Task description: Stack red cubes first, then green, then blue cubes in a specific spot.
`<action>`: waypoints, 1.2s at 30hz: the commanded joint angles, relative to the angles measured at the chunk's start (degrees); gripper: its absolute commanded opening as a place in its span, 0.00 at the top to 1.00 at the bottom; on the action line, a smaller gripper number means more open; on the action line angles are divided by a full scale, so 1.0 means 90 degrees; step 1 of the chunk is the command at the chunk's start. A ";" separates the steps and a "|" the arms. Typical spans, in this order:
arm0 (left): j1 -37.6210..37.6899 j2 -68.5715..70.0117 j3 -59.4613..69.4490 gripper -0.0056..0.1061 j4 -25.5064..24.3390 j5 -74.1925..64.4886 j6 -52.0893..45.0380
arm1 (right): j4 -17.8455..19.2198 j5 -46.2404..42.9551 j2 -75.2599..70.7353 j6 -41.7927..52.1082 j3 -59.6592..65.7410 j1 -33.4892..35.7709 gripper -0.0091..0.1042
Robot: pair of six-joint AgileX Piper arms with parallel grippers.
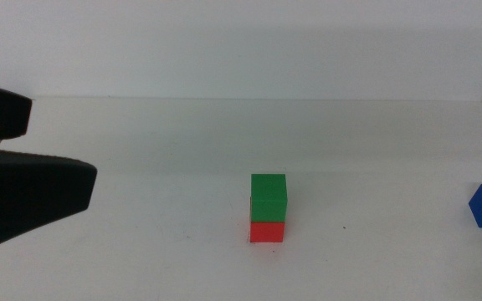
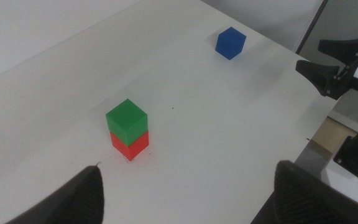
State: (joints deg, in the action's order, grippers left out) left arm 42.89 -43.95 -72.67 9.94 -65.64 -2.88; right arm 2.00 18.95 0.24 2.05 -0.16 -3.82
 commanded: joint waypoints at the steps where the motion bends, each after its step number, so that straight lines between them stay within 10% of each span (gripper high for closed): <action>1: -0.0002 0.0033 -0.0009 0.11 0.0006 0.0085 0.0004 | 0.0197 -0.0114 -0.0027 0.0107 0.0018 -0.0025 0.10; 16: -0.0002 0.0033 -0.0009 0.11 0.0006 0.0085 -0.0022 | -0.0051 -0.1766 -0.0027 -0.0613 0.0018 -0.0025 0.10; 28: -0.0002 0.0033 -0.0009 0.11 0.0006 0.0086 -0.0020 | 0.0306 0.4256 0.3883 -0.1670 -0.4940 -0.0025 0.10; 36: -0.0002 0.0033 -0.0009 0.11 0.0006 0.0086 -0.0020 | 0.0468 0.4936 0.5346 -0.1563 -0.5716 -0.0025 0.10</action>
State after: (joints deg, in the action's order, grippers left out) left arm 42.89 -43.86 -72.67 9.94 -65.55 -2.99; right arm 4.71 62.64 46.83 -12.57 -50.95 -3.82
